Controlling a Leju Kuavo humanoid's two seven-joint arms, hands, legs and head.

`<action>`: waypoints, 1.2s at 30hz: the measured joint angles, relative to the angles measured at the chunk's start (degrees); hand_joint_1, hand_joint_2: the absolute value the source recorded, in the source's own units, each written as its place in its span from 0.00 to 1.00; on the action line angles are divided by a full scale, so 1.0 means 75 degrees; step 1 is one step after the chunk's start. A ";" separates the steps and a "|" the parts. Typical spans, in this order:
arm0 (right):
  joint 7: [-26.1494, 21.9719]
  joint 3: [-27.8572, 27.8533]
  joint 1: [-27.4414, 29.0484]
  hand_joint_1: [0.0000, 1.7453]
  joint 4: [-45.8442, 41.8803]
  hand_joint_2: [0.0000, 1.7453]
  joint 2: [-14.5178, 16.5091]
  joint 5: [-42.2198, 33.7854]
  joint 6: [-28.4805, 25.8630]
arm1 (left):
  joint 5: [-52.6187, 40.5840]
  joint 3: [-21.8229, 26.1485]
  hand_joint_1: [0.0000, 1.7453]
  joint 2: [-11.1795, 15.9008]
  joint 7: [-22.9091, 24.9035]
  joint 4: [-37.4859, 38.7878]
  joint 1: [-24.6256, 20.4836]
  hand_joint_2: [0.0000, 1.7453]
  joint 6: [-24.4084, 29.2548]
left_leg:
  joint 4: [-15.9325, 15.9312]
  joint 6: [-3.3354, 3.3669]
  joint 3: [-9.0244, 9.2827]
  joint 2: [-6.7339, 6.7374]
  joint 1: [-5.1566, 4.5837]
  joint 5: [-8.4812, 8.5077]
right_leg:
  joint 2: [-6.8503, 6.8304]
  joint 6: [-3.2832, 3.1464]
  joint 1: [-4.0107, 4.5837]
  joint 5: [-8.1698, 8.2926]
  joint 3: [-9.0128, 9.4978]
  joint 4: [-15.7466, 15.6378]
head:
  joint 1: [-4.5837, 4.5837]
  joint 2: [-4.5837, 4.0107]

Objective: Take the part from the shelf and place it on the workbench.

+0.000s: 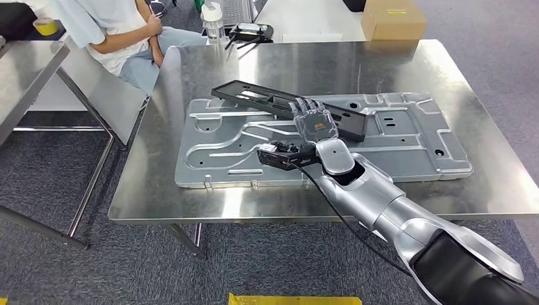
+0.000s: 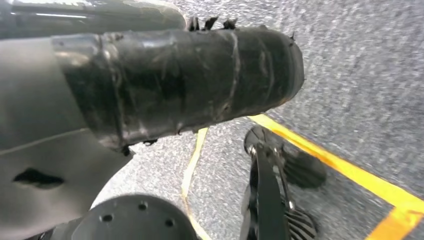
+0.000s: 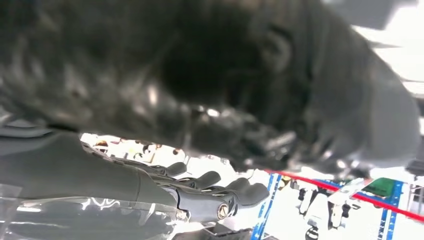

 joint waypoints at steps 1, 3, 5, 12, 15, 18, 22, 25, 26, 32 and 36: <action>0.0009 -0.0001 -0.0005 0.00 -0.0020 0.00 -0.0001 0.0006 0.0009 | -0.0002 0.0000 0.00 -0.0001 -0.0001 0.0000 -0.0013 0.00 -0.0005 | -0.0506 -0.0008 0.0397 -0.0002 0.0004 0.0064 | -0.0001 0.0043 -0.0009 0.0062 -0.0095 0.0028 | -0.0005 0.0000; 0.0031 -0.0005 -0.0023 0.00 -0.0066 0.00 -0.0021 0.0017 0.0024 | -0.0007 0.0001 0.00 0.0001 0.0002 0.0000 -0.0037 0.00 -0.0011 | -0.1365 0.0045 0.0980 -0.0020 -0.0033 -0.0001 | -0.0009 0.0140 -0.0013 0.0176 -0.0201 0.0061 | -0.0003 0.0000; 0.0038 -0.0009 -0.0039 0.00 -0.0101 0.00 -0.0043 0.0025 0.0036 | -0.0009 0.0001 0.00 0.0004 0.0023 0.0000 -0.0047 0.00 -0.0013 | -0.1600 0.0169 0.1064 -0.0035 -0.0092 -0.0039 | -0.0016 0.0244 -0.0012 0.0307 -0.0207 0.0022 | -0.0010 0.0000; 0.0049 -0.0009 -0.0022 0.00 -0.0122 0.00 -0.0125 0.0034 0.0087 | -0.0015 0.0000 0.00 0.0003 0.0056 0.0000 -0.0049 0.00 -0.0014 | -0.1625 0.0549 0.0465 0.0056 -0.0098 0.0558 | 0.0003 0.0418 -0.0025 -0.1265 -0.0713 0.1955 | 0.0053 0.0000; 0.0087 -0.0009 -0.0004 0.00 -0.0131 0.00 -0.0156 0.0044 0.0103 | -0.0031 0.0000 0.00 0.0003 0.0067 0.0000 -0.0044 0.00 -0.0023 | -0.1561 0.0532 0.0106 0.0049 -0.0128 0.0791 | 0.0004 0.0367 -0.0012 -0.0860 -0.0261 0.1981 | 0.0053 0.0000; 0.0111 -0.0017 -0.0059 0.00 -0.0172 0.00 -0.0175 0.0055 0.0109 | -0.0034 0.0000 0.00 0.0001 0.0068 0.0000 -0.0040 0.00 -0.0038 | -0.1478 0.0443 -0.0144 0.0040 -0.0149 0.0972 | 0.0005 0.0230 0.0061 -0.0866 0.0820 0.0540 | 0.0043 0.0000; 0.0152 -0.0034 -0.0106 0.00 -0.0202 0.00 -0.0189 0.0109 0.0211 | -0.0053 0.0000 0.00 0.0016 0.0114 0.0004 -0.0018 0.00 -0.0047 | -0.1540 0.0264 -0.0232 0.0035 -0.0123 0.1170 | -0.0004 0.0084 0.0092 -0.0816 0.0968 -0.0010 | 0.0063 0.0000; 0.0178 -0.0034 -0.0103 0.00 -0.0208 0.00 -0.0192 0.0133 0.0296 | -0.0140 -0.0002 0.00 0.0016 0.0185 0.0007 0.0009 0.00 -0.0047 | -0.0802 0.0132 -0.0521 0.0031 -0.0079 0.0369 | -0.0023 -0.0069 0.0048 -0.0550 0.0735 -0.0045 | 0.0023 0.0000; 0.0178 -0.0034 -0.0103 0.00 -0.0213 0.00 -0.0192 0.0136 0.0316 | -0.0165 -0.0002 0.00 0.0017 0.0200 0.0007 0.0008 0.00 -0.0047 | -0.0328 0.0097 -0.0646 0.0033 -0.0072 0.0002 | -0.0022 -0.0091 0.0048 -0.0471 0.0632 -0.0043 | 0.0009 0.0000; 0.0193 -0.0034 -0.0066 0.00 -0.0227 0.00 -0.0216 0.0150 0.0372 | -0.0163 -0.0003 0.00 0.0038 0.0233 0.0008 -0.0016 0.00 -0.0096 | -0.0248 0.0025 0.0248 0.0033 -0.0040 0.0214 | -0.0019 0.0006 0.0026 0.0025 -0.0082 0.0050 | -0.0017 0.0000; 0.0204 -0.0044 -0.0083 0.00 -0.0267 0.00 -0.0259 0.0163 0.0375 | -0.0114 -0.0003 0.00 0.0049 0.0229 0.0008 -0.0054 0.00 -0.0123 | -0.1578 0.0236 0.1055 -0.0005 -0.0124 -0.0056 | -0.0047 0.0193 0.0042 0.0312 -0.0223 0.0028 | -0.0003 0.0000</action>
